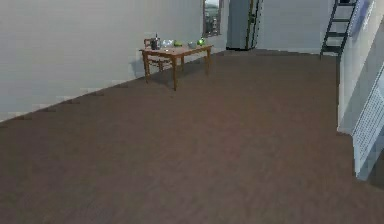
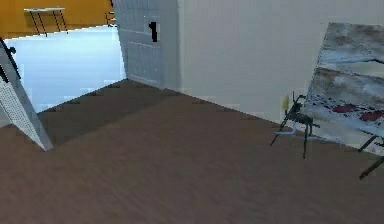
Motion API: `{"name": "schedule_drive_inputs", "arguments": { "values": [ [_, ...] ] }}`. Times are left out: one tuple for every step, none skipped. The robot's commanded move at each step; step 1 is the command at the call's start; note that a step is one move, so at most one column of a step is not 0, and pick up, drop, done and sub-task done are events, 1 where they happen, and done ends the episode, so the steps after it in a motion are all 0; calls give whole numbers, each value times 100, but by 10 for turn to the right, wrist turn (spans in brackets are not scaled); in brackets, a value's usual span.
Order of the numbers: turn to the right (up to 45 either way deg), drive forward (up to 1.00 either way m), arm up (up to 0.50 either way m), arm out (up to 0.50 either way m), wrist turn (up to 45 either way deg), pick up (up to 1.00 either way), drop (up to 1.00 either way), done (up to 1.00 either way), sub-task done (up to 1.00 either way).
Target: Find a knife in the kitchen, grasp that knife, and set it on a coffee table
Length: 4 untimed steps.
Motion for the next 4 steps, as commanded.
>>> {"name": "schedule_drive_inputs", "arguments": {
  "values": [
    [0, 100, 0, 0, 0, 0, 0, 0, 0],
    [-30, 0, 0, 0, 0, 0, 0, 0, 0],
    [0, 100, 0, 0, 0, 0, 0, 0, 0],
    [0, 100, 0, 0, 0, 0, 0, 0, 0]
  ]
}}
